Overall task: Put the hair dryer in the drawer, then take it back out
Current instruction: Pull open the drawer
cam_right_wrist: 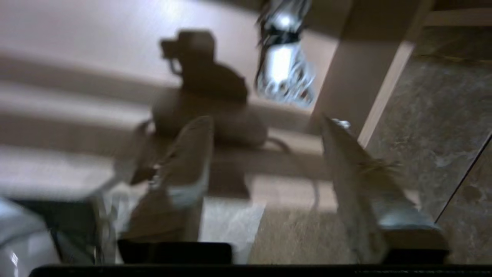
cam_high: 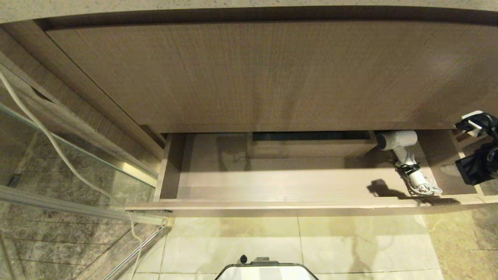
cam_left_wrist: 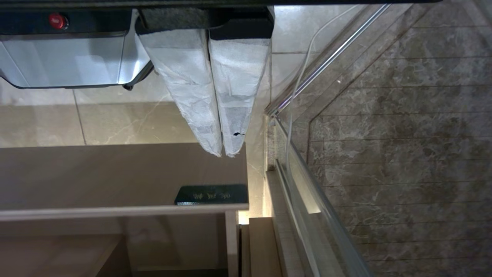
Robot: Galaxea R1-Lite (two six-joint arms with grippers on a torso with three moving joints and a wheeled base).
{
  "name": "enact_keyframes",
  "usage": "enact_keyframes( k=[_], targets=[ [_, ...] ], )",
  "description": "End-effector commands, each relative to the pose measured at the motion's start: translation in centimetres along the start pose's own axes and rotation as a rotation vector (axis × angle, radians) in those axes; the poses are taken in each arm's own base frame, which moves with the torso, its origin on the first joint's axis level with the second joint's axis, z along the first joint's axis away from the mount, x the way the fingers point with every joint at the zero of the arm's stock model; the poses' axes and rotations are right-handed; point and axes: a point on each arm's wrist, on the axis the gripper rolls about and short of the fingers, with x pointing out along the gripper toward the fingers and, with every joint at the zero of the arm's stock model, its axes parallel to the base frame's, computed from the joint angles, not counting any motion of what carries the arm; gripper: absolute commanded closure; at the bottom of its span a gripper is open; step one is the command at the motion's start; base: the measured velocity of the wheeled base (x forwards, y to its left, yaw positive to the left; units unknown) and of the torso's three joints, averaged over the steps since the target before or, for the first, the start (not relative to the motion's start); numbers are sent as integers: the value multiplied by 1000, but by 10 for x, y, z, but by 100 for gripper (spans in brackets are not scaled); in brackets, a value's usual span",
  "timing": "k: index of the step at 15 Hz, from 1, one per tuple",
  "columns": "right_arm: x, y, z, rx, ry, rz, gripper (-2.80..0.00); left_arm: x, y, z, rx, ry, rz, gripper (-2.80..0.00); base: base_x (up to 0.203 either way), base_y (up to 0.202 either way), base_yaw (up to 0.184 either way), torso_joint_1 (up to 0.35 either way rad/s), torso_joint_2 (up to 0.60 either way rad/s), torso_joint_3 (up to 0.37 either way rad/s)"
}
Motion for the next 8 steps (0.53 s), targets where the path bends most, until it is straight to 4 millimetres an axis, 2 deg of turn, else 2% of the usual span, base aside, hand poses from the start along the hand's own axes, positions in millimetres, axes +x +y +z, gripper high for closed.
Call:
enact_keyframes(
  k=[1, 5, 8],
  targets=[
    [18, -6, 2, 31, 4, -8, 0, 0, 0, 0, -1, -1, 0, 0, 0, 0, 0, 0, 0, 0],
    [45, -20, -1, 95, 38, -25, 0, 0, 0, 0, 0, -2, 0, 0, 0, 0, 0, 0, 0, 0],
    [75, -32, -6, 123, 77, -31, 0, 0, 0, 0, -1, -2, 0, 0, 0, 0, 0, 0, 0, 0]
  ],
)
